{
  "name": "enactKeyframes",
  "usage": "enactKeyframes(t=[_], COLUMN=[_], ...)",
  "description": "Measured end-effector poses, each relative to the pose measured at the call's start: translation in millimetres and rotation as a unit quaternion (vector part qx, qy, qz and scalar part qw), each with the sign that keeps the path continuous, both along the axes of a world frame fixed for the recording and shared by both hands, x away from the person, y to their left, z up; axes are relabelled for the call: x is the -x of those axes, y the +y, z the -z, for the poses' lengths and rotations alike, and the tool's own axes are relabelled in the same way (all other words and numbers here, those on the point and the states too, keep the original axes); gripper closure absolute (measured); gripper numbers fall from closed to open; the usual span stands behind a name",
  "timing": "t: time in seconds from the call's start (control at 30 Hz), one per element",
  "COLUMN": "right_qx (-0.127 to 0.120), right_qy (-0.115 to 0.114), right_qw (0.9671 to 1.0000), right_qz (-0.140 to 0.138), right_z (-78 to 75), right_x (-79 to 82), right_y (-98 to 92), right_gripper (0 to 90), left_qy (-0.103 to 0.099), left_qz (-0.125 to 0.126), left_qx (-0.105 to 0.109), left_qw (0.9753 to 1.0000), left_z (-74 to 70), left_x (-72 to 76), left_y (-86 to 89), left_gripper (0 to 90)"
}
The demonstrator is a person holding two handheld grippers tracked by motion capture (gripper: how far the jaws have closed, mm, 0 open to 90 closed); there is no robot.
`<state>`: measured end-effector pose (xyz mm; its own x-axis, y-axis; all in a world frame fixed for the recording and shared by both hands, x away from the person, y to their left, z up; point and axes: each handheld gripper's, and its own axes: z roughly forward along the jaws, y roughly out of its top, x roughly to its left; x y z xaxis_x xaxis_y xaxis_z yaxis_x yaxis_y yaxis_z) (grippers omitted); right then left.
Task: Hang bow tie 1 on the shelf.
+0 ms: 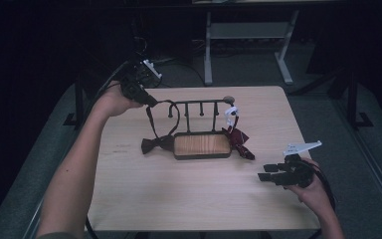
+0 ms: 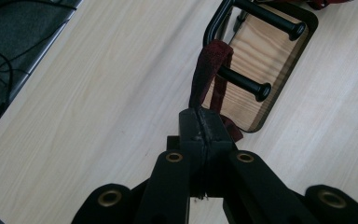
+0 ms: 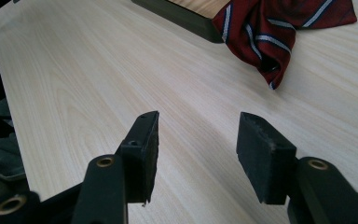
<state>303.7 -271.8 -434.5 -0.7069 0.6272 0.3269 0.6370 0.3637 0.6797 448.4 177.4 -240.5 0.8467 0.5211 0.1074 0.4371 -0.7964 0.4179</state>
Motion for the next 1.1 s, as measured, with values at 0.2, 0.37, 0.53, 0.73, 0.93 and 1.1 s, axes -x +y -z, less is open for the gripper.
enactKeyframes(t=[0.2, 0.37, 0.53, 0.73, 0.93, 1.1], right_qx=[0.001, 0.001, 0.009, 0.009, 0.012, 0.014], right_qy=[-0.003, -0.004, -0.001, 0.0, -0.003, -0.002], right_qw=[1.0, 1.0, 1.0, 0.9999, 0.9999, 0.9999], right_qz=[0.001, 0.001, 0.004, 0.008, 0.007, 0.01], right_z=[0.0, -0.5, 0.7, 0.0, 0.2, 0.0], right_x=[0.5, 0.8, 0.3, 0.9, 0.6, 0.6], right_y=[0.7, 0.6, 0.9, 0.2, 0.5, 0.3], right_gripper=[48.4, 48.1, 47.5, 46.7, 46.3, 45.9], left_qy=[-0.001, -0.006, -0.008, -0.008, -0.009, -0.012], left_qz=[-0.004, -0.008, -0.009, -0.007, 0.001, 0.005], left_qx=[-0.004, -0.002, 0.0, 0.008, 0.02, 0.019], left_qw=[1.0, 0.9999, 0.9999, 0.9999, 0.9998, 0.9997], left_z=[2.3, 2.6, 3.9, 6.9, 9.8, 14.0], left_x=[0.2, 2.8, 6.5, 12.3, 22.5, 28.4], left_y=[-2.0, 0.4, 3.8, 7.8, 10.0, 12.3], left_gripper=[85.4, 80.8, 79.0, 77.6, 76.2, 74.5])
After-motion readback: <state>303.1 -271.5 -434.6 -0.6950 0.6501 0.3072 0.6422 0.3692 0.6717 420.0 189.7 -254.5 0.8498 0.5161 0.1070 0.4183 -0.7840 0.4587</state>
